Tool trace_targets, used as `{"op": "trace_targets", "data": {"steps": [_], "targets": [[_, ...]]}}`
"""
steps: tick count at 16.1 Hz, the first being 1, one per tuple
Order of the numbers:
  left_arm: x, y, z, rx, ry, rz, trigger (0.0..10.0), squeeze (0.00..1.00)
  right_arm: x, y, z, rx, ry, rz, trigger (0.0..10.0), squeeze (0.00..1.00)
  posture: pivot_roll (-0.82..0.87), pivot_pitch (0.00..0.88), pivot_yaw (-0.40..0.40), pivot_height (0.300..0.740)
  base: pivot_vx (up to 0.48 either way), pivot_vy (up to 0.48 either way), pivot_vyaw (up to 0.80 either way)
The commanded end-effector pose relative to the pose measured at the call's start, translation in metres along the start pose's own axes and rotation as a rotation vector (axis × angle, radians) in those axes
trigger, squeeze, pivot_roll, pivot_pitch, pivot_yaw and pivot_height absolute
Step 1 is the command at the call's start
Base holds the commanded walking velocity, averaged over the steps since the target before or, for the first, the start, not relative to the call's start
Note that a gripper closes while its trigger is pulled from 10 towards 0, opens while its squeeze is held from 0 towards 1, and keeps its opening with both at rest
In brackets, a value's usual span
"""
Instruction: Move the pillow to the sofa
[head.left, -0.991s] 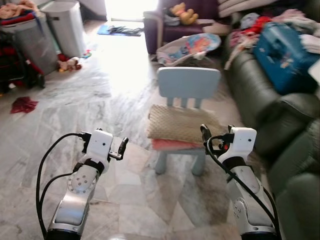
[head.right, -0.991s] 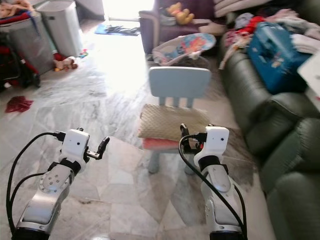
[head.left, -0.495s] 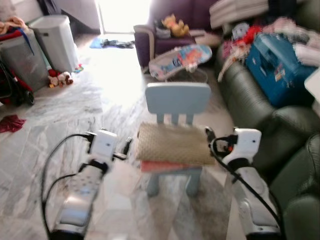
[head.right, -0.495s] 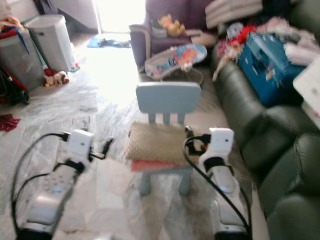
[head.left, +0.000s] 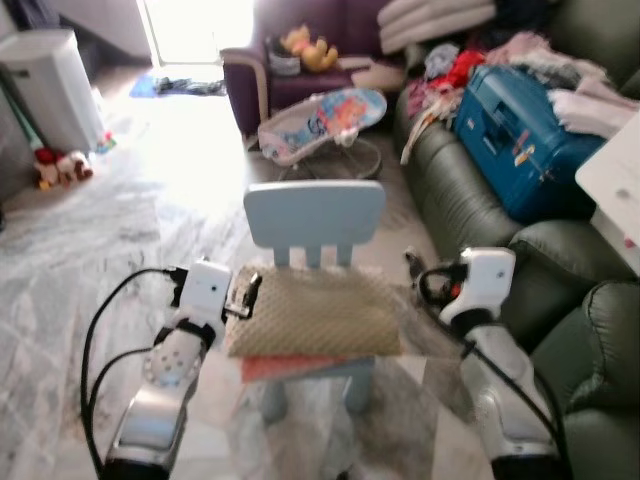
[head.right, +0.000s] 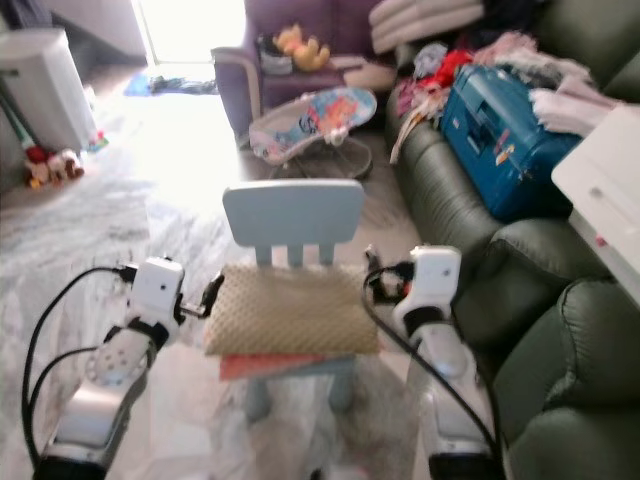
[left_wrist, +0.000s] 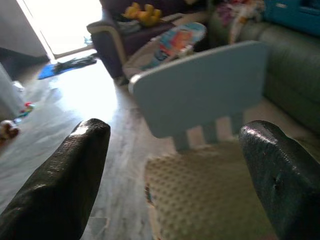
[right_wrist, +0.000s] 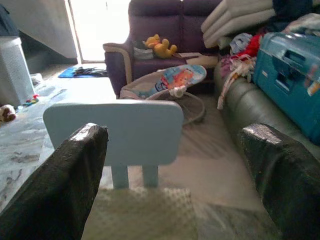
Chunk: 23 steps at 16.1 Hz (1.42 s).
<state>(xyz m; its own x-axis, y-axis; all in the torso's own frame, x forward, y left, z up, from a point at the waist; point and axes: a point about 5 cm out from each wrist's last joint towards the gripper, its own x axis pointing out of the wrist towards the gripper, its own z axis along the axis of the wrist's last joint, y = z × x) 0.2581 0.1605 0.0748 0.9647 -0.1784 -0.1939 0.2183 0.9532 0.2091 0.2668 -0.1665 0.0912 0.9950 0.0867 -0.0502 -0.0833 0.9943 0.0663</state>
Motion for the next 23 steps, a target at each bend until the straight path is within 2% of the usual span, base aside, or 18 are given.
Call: {"op": "trace_targets", "data": {"steps": [1,4,11,19,21,23], "targets": [[-0.001,0.009,0.001,0.011,0.000,0.036,10.0,0.00,0.004,0.008,0.003,0.005,-0.007,0.032,10.0,0.00,0.00,0.000,-0.048,0.740,0.469,0.000,0.00],[0.002,0.013,0.004,0.015,-0.017,0.097,10.0,0.00,0.006,0.009,0.003,-0.001,-0.004,0.042,10.0,0.00,0.01,0.000,-0.053,0.740,0.000,0.000,0.00],[0.005,0.016,0.008,0.001,-0.034,0.105,10.0,0.00,0.008,0.011,0.005,-0.006,-0.011,0.049,10.0,0.00,0.00,0.000,-0.049,0.740,0.000,0.000,0.00],[0.005,0.018,0.008,-0.005,-0.037,0.135,10.0,0.00,0.008,0.011,0.006,-0.006,-0.013,0.053,10.0,0.00,-0.01,0.000,-0.048,0.740,0.000,-0.214,0.00],[0.006,0.023,0.007,0.020,-0.029,0.209,10.0,0.00,0.008,0.013,0.006,-0.016,-0.014,0.070,10.0,0.00,-0.01,0.000,-0.048,0.740,0.000,0.000,0.66],[0.007,0.026,0.007,0.015,-0.029,0.228,10.0,0.00,0.008,0.013,0.006,-0.009,-0.016,0.070,10.0,0.00,-0.01,0.000,-0.049,0.740,0.000,0.000,0.79]]}}
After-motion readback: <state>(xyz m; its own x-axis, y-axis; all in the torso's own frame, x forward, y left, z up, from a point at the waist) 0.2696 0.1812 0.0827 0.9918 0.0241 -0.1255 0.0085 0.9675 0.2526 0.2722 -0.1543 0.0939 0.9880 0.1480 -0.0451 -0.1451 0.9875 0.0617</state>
